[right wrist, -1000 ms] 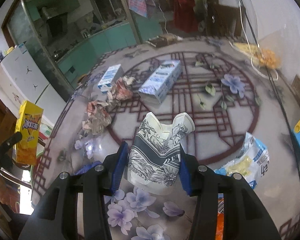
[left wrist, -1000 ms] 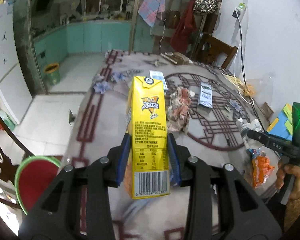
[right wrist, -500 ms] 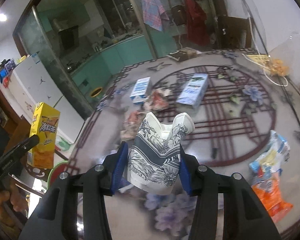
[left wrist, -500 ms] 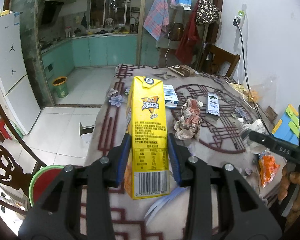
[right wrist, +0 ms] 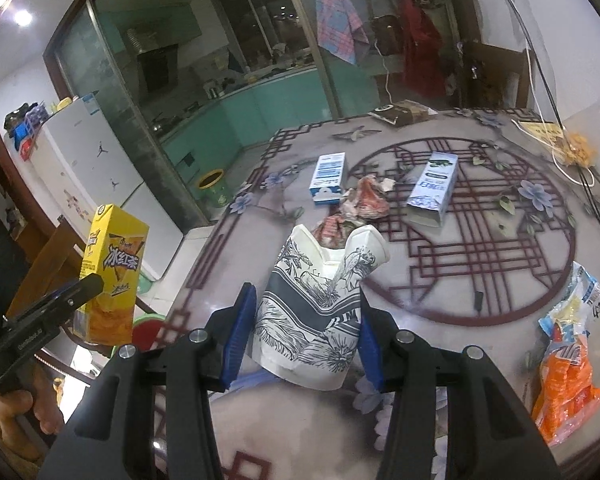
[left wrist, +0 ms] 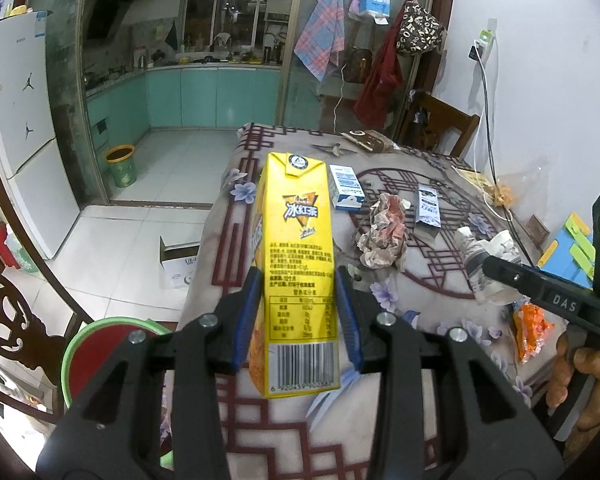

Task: Collect trash
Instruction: 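Lift the cup and carton and carry both toward the red bucket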

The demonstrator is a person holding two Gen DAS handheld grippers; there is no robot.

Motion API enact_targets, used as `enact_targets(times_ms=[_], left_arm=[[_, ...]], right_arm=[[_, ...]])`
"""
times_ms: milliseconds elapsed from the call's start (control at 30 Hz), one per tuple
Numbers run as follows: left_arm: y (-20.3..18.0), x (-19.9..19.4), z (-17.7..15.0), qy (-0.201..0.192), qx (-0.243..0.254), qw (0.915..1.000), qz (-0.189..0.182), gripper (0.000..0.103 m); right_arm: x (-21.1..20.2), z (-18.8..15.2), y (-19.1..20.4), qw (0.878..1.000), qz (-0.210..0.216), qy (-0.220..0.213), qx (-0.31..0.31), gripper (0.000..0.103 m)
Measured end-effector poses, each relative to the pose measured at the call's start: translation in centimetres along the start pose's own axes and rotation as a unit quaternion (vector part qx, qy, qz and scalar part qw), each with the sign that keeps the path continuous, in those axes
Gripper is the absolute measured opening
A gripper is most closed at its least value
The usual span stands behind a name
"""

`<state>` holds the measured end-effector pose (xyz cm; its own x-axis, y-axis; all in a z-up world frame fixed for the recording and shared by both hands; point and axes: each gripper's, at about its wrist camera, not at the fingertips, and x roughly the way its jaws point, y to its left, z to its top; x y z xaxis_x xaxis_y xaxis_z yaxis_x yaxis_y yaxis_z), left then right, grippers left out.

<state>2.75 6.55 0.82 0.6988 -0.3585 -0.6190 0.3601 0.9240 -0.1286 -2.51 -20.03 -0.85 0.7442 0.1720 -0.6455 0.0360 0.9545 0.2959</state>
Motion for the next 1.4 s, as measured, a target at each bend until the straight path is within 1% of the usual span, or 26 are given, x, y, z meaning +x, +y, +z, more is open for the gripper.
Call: enact_targets(times_ms=[200,300,533,633,733,867,967,1100,1233,1400], left_arm=[[0.9,-0.6,-0.3,-0.005,-0.009,0.9999,0.000,0.036],[1.4,-0.7,-0.4,-0.005,-0.016,0.9999,0.001,0.036],[1.9,-0.4,-0.7,0.004,-0.028,0.9996,0.008,0.036],[2.6,-0.5,-0.8,0.005,-0.038,0.9993,0.001,0.036],[3.1,-0.4,-1.0,0.010,-0.038,0.9992,0.010,0.036],[3.7,-1.0,-1.4,0.009,-0.043,0.9990,0.011,0.036],[4.2,-1.2,-1.5,0.006,-0.044,0.9989,0.018,0.036],[5.7,-1.6,-1.7,0.003,-0.069,0.9972,0.028,0.036],[7.8,-2.1,-2.0,0.002,-0.100,0.9942,0.041,0.036],[11.0,-2.6,-2.6,0.004,-0.138,0.9884,0.062,0.036]], right_arm=[[0.5,-0.4,2.0,1.000,0.006,0.010,-0.017,0.046],[0.6,-0.5,2.8,1.000,0.007,0.008,-0.025,0.046],[1.4,-1.4,3.8,0.999,0.015,0.019,-0.030,0.046],[2.2,-1.8,4.1,0.999,0.014,0.031,-0.031,0.046],[2.9,-2.0,4.6,0.998,0.029,0.043,-0.024,0.046],[2.9,-2.1,5.8,0.998,0.028,0.040,-0.045,0.046],[3.2,-2.1,6.6,0.997,0.038,0.042,-0.049,0.046],[3.8,-2.0,8.1,0.996,0.052,0.045,-0.060,0.046],[5.0,-2.5,10.7,0.993,0.072,0.055,-0.079,0.046],[6.6,-3.0,13.9,0.988,0.097,0.068,-0.103,0.046]])
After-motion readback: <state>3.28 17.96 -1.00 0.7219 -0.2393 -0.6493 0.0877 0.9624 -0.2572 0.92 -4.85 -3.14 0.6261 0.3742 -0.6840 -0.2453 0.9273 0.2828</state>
